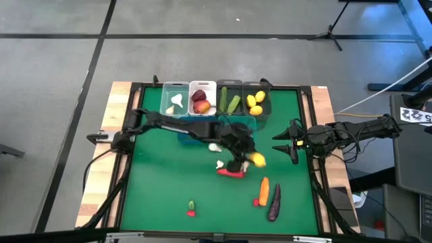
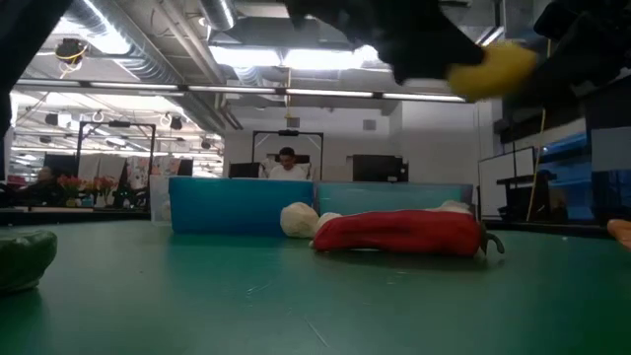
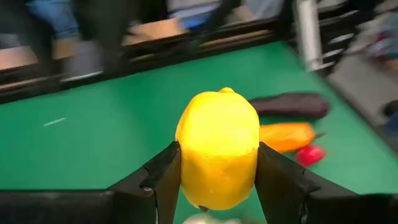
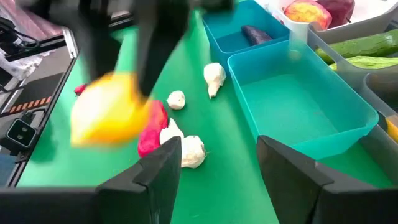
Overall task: Sort produce into baskets
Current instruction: Put the lemon into the right black bin
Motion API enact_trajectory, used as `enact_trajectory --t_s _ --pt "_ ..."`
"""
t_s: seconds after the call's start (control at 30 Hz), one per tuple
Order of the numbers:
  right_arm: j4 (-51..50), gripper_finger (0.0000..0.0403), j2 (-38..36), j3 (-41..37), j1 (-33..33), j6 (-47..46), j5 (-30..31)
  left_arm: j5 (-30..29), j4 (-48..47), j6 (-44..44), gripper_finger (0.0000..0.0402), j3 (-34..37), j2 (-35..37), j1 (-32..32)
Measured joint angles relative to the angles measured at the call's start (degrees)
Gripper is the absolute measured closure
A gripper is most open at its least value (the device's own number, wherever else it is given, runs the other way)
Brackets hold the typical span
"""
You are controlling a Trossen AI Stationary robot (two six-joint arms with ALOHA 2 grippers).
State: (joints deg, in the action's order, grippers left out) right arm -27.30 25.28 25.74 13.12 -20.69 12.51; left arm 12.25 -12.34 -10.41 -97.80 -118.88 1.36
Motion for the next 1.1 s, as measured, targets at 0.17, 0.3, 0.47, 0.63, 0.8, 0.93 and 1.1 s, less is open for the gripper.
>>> enact_trajectory --t_s 0.17,0.3,0.47,0.63,0.8,0.93,1.1 --pt "-0.3 0.0194 0.0 0.0 0.0 0.0 0.1 -10.0 -4.0 -1.0 0.0233 0.0 6.1 -2.4" --pt "-0.4 0.0194 0.0 0.0 0.0 0.0 0.5 -16.4 -2.0 0.0 0.0233 0.0 7.9 -4.6" --pt "-0.3 0.0194 0.0 0.0 0.0 0.0 0.5 -24.6 2.5 0.4 0.0233 0.0 6.8 -7.7" --pt "-0.7 0.0194 0.0 0.0 0.0 -0.1 0.5 -27.4 8.4 3.1 0.0233 0.0 3.0 -11.8" --pt "-1.2 0.0194 0.0 0.0 0.0 -0.1 0.5 -27.4 15.3 4.1 0.0233 0.0 -1.4 -15.6" --pt "-1.3 0.0194 0.0 0.0 0.0 -0.1 0.5 -27.9 19.1 8.3 0.0233 0.0 -4.3 -18.6" --pt "-1.3 0.0194 0.0 0.0 0.0 -0.1 0.5 -28.0 20.4 13.7 0.0228 0.0 -5.7 -22.0"
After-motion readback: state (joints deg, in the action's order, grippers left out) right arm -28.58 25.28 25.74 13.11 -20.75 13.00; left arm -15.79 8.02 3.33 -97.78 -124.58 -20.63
